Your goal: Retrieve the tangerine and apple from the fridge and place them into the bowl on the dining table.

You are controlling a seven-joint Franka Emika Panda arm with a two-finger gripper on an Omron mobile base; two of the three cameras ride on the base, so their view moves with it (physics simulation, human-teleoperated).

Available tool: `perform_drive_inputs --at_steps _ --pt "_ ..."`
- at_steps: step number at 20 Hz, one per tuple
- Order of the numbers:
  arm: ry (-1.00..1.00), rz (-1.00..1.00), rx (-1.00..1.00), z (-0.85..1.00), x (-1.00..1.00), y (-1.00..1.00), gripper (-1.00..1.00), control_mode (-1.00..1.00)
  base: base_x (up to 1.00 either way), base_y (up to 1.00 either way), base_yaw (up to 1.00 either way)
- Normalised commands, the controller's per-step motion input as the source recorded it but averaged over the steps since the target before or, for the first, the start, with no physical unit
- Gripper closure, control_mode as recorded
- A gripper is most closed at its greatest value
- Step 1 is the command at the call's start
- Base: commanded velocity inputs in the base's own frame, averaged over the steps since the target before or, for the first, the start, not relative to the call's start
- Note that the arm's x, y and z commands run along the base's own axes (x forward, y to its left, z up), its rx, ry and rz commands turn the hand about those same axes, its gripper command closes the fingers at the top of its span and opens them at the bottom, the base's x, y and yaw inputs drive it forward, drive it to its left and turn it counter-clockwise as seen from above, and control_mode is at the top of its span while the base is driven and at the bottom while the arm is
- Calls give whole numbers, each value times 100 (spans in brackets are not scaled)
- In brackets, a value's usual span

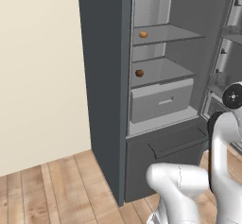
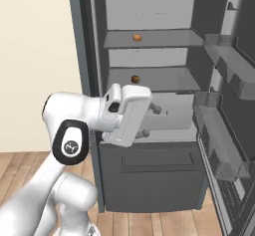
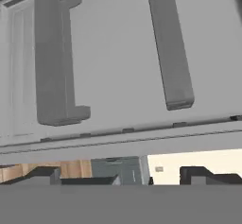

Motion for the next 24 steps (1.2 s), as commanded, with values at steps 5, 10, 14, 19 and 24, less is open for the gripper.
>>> perform_drive_inputs --at_steps 5,10,14,19,24 --pt "-30 12 14 -2 0 100 -100 -100 0 0 0" --pt "-22 11 36 0 -4 99 -100 -100 0 0 0" --pt "-15 18 45 0 -28 90 -100 -100 0 0 0" --pt "-22 25 46 -10 -45 80 -100 -100 0 0 0" --pt "-17 31 37 -19 -18 63 -100 -100 0 0 0"
